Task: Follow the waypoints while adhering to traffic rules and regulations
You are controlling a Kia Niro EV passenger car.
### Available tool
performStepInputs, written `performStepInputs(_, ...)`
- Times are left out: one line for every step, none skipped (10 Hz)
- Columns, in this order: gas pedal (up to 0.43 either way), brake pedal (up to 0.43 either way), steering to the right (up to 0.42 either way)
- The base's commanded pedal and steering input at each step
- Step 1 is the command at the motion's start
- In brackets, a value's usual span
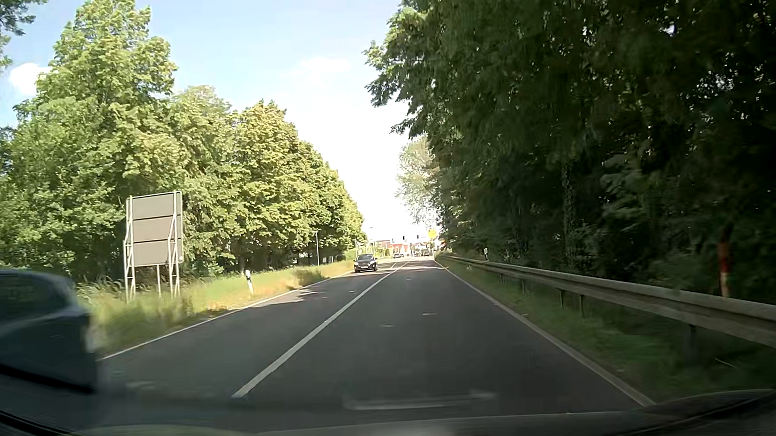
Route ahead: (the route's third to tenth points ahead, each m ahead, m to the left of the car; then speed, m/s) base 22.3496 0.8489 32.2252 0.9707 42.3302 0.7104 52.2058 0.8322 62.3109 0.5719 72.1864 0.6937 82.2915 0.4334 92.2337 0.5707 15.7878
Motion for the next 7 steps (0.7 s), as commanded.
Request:
performStepInputs(0.0,0.177,0.001)
performStepInputs(0.0,0.177,0.001)
performStepInputs(0.0,0.177,0.001)
performStepInputs(0.0,0.177,0.001)
performStepInputs(0.0,0.177,0.001)
performStepInputs(0.0,0.177,0.001)
performStepInputs(0.0,0.177,0.001)
